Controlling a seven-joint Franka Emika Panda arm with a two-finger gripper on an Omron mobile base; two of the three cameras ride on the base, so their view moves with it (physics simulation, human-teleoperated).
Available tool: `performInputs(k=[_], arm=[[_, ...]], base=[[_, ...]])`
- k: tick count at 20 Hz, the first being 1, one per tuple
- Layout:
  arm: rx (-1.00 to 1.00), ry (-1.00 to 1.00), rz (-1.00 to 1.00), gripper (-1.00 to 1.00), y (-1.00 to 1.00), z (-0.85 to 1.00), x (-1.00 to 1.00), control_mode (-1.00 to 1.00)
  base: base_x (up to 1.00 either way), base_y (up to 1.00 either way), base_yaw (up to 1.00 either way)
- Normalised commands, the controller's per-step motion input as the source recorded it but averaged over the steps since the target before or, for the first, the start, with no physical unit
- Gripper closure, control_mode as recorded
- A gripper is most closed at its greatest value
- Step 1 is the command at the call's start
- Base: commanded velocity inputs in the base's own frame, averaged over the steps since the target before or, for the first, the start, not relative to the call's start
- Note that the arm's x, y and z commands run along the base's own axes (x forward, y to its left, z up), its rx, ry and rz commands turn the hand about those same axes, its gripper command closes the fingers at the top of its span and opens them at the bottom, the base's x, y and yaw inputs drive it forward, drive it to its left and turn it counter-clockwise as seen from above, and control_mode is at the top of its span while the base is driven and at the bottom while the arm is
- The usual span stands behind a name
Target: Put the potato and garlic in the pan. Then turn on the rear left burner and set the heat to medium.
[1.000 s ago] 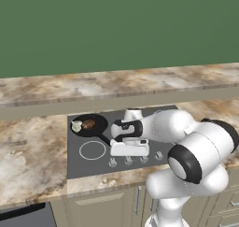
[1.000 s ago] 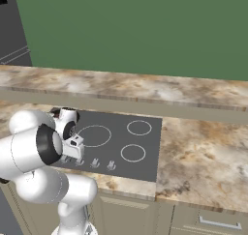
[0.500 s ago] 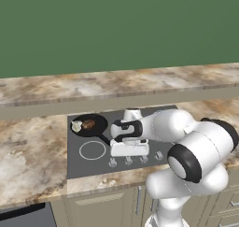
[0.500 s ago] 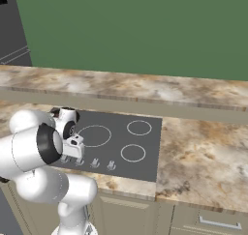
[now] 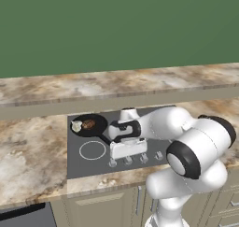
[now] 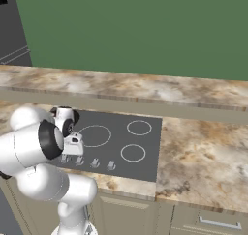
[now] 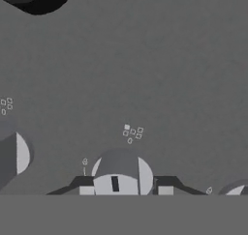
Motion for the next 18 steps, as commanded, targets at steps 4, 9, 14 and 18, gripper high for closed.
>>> performInputs(k=[4,9,14,18], arm=[[0.00,0.00,0.26,1.00,0.00,0.00,0.00,-1.00],[0.00,0.00,0.27,1.00,0.00,0.00,0.00,-1.00],[0.01,0.00,0.28,1.00,-0.10,0.00,0.00,-1.00],[0.09,-0.02,0.26,1.00,-0.18,0.00,0.00,-1.00]], base=[[0.00,0.00,0.00],[0.00,0.00,0.00],[0.00,0.00,0.00],[0.00,0.00,0.00]])
